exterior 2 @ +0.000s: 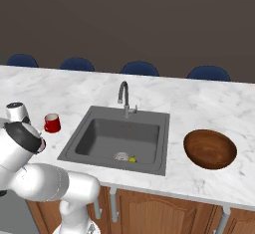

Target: Clear the mugs and bowl far away from the sink.

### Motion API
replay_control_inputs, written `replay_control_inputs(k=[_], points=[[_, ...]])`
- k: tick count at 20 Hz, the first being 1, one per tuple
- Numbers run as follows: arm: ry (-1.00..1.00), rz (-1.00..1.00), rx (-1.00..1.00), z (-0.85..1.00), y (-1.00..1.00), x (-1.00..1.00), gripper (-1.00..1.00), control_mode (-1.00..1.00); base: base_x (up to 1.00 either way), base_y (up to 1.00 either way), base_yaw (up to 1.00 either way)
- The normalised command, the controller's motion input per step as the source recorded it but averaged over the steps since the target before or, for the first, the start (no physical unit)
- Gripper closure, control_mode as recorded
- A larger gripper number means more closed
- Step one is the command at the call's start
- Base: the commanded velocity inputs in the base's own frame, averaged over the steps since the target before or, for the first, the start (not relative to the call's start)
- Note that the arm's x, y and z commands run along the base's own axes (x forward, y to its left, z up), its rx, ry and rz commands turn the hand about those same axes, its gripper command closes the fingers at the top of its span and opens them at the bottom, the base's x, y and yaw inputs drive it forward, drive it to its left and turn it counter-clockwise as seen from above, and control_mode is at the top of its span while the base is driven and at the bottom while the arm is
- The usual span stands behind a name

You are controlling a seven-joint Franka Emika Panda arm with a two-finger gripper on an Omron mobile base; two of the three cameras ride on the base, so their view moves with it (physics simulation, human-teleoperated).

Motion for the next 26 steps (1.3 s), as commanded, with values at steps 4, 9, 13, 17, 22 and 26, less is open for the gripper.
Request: replay_control_inputs(k=[4, 9, 13, 17, 22, 26], points=[[0.00, 0.00, 0.00, -0.05, 0.03, 0.01, 1.00, -1.00, 0.00, 0.00, 0.00], [0.00, 0.00, 0.00, -0.05, 0.00, 0.00, 1.00, -1.00, 0.00, 0.00, 0.00], [-0.01, 0.00, 0.00, -0.06, 0.00, 0.00, 1.00, -1.00, 0.00, 0.00, 0.00], [0.00, 0.00, 0.00, -0.12, 0.00, 0.00, 1.00, -1.00, 0.00, 0.00, 0.00], [0.03, -0.01, 0.00, -0.03, 0.00, -0.06, 1.00, -1.00, 0.00, 0.00, 0.00], [-0.18, -0.05, -0.01, 0.07, 0.04, -0.59, 1.00, -1.00, 0.00, 0.00, 0.00]])
